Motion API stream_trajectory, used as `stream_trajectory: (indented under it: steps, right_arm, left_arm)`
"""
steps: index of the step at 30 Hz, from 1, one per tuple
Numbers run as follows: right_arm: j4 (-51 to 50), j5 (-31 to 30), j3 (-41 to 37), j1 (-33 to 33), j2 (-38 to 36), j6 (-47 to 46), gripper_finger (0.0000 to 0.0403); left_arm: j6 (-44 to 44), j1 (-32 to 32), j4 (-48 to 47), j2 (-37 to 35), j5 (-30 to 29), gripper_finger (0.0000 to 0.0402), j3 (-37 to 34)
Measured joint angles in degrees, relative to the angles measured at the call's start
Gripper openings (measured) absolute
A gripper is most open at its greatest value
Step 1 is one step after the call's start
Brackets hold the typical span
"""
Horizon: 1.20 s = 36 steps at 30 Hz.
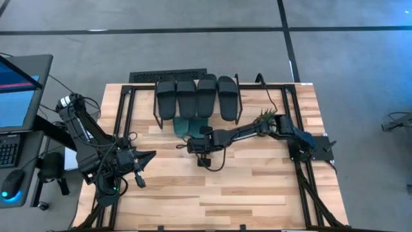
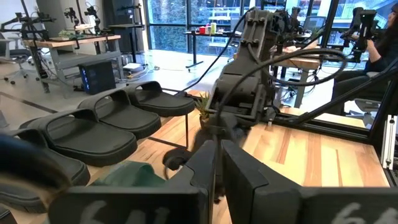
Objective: Pick and place slides into the shelf
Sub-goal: Put the green slide under the shelf
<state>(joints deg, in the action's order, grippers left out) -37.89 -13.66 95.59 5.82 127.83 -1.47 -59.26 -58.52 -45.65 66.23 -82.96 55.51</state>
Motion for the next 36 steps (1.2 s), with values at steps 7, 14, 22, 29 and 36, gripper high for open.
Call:
stream_trajectory:
  steps: [7, 14, 22, 29, 36]
  right_arm:
    - [-0.02, 0.16, 0.00, -2.90, 0.00, 0.64, 0.0000]
    - [-0.01, 0.10, 0.00, -5.44, 0.00, 2.02, 0.0000]
    - [0.24, 0.12, 0.00, -6.28, 0.00, 3.59, 0.0000]
    - [0.35, 0.18, 0.00, -6.92, 0.00, 3.85, 0.0000]
    - [0.47, -0.21, 0.00, -7.21, 0.00, 4.52, 0.0000]
  left_arm:
    - [0.06, 0.00, 0.00, 0.00, 0.00, 0.0014, 0.00]
    - [0.08, -0.01, 0.00, 0.00, 0.01, 0.0014, 0.00]
    - [0.10, 0.00, -0.55, 0.00, 0.00, 0.0014, 0.00]
    - [0.10, 0.00, -0.57, 0.00, 0.00, 0.0014, 0.00]
    - [0.08, 0.00, -0.57, 0.00, 0.00, 0.0014, 0.00]
